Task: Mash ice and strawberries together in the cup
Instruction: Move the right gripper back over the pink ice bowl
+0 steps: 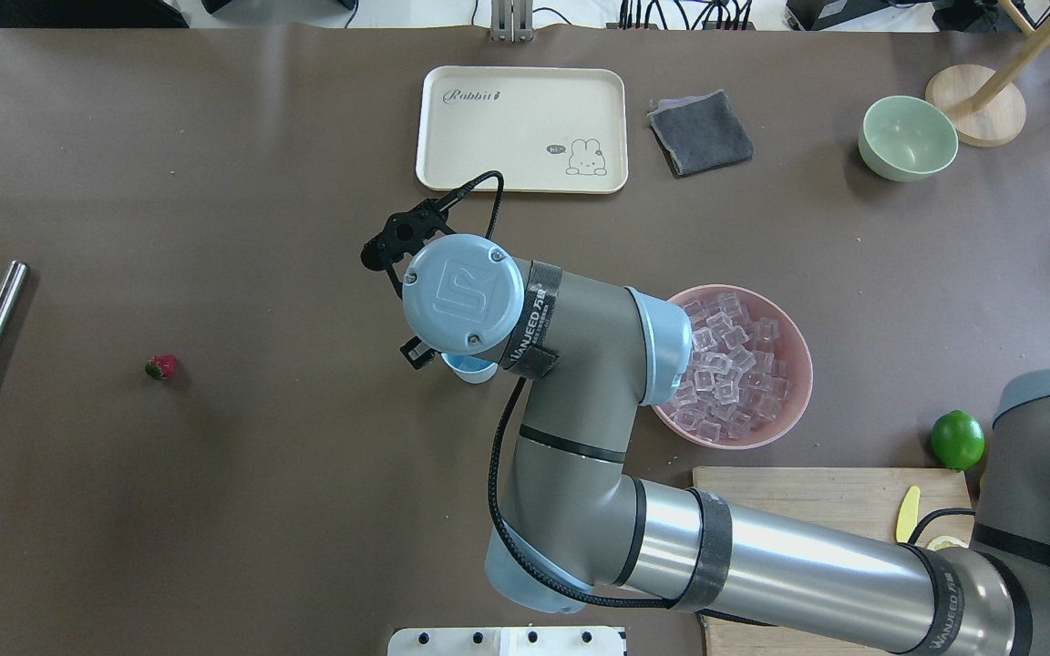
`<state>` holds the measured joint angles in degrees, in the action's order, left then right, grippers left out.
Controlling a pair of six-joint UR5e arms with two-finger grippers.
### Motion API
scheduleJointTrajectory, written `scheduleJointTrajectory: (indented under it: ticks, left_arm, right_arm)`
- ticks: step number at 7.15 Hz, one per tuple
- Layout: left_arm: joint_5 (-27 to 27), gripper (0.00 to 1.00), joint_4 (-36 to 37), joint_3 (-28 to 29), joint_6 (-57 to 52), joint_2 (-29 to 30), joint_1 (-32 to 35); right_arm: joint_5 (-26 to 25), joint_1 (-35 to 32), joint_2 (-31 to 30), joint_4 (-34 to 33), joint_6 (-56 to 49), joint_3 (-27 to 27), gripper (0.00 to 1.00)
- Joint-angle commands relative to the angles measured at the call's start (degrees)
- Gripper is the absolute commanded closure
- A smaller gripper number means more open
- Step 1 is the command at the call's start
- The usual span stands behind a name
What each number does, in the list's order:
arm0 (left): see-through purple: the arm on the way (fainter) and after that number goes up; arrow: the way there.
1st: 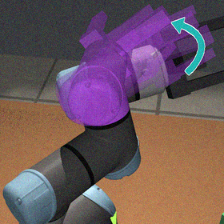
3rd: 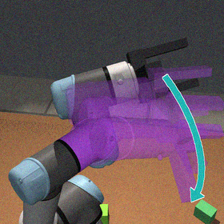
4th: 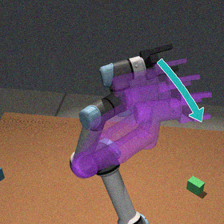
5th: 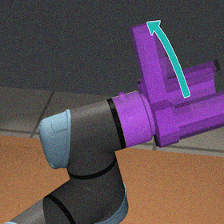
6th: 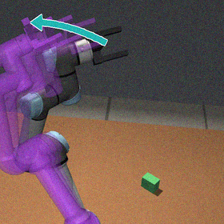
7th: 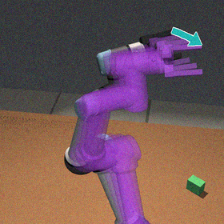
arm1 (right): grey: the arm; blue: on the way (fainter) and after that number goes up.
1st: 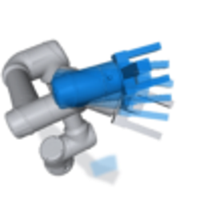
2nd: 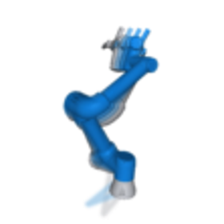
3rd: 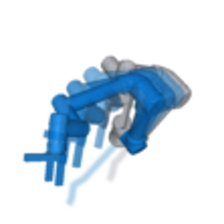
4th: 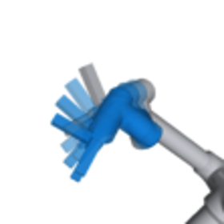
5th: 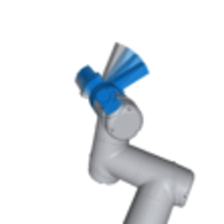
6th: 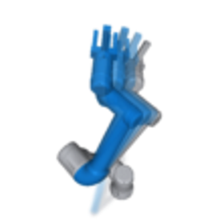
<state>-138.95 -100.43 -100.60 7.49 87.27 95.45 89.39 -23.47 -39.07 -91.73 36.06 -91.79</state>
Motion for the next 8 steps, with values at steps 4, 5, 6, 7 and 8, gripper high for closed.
scheduleJointTrajectory:
  ticks: [4,5,6,7,8]
  left_arm:
    - [-0.09,0.02,-0.21,-0.56,1.46,-0.08,-0.09]
    - [-0.09,0.02,-0.38,-0.56,2.34,-0.08,-0.09]
    - [-0.09,0.02,-0.38,-0.48,2.44,-0.08,-0.09]
    - [-0.09,0.02,-0.38,-0.65,2.44,-0.17,-0.09]
    - [0.00,0.02,-0.30,-1.52,2.44,-0.25,0.00]
  right_arm:
    - [6.14,-11.75,-15.59,-2.48,-23.51,-12.36,0.02]
    - [6.32,-12.64,-17.95,-2.40,-26.71,-12.45,0.02]
    - [6.06,-13.17,-20.67,-1.96,-32.83,-13.15,0.02]
    - [6.15,-13.26,-23.22,-2.22,-33.41,-15.07,0.06]
    - [5.89,-12.13,-24.46,-2.39,-32.98,-15.35,0.06]
